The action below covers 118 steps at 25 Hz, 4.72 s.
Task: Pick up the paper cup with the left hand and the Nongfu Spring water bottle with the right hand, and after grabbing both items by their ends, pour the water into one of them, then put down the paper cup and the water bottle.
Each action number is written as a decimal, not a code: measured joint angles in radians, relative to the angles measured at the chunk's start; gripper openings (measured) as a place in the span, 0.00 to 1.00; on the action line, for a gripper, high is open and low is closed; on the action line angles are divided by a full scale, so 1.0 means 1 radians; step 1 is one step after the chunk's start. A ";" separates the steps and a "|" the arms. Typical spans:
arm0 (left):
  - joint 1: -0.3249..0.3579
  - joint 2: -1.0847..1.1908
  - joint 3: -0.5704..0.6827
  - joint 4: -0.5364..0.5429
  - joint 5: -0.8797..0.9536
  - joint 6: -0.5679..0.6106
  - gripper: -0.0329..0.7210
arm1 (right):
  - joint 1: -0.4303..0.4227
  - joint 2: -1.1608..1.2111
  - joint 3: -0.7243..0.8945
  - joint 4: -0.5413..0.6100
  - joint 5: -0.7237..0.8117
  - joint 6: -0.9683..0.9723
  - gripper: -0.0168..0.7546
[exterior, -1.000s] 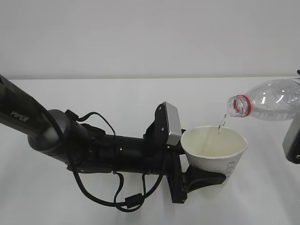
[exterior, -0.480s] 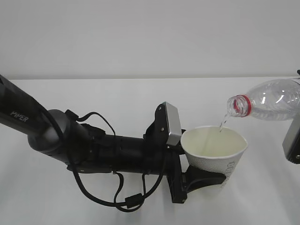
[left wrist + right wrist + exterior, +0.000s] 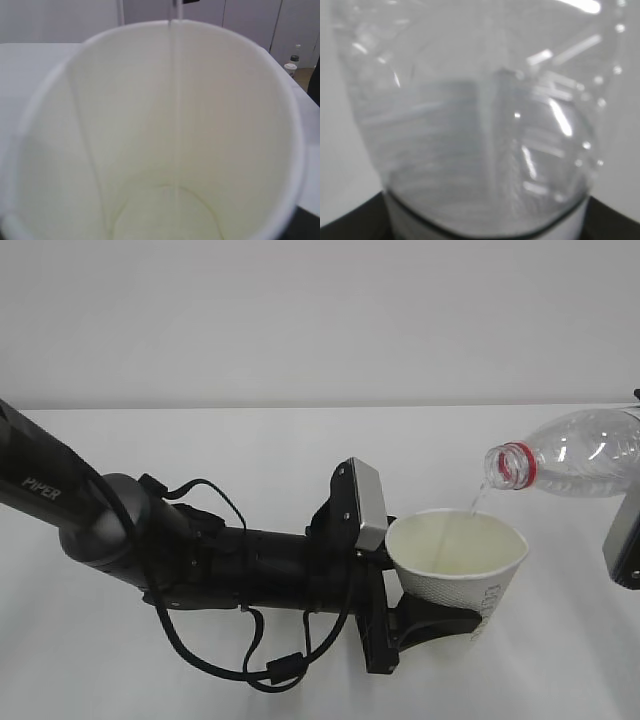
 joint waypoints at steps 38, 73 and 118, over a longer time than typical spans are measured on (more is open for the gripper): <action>0.000 0.000 0.000 0.000 0.003 0.000 0.70 | 0.000 0.000 0.000 0.000 -0.001 0.000 0.59; 0.000 0.000 0.000 0.004 0.004 0.000 0.70 | 0.000 0.000 0.000 -0.003 -0.002 -0.004 0.59; 0.000 0.000 0.000 0.004 0.006 0.000 0.70 | 0.000 0.000 0.000 -0.007 -0.003 -0.019 0.59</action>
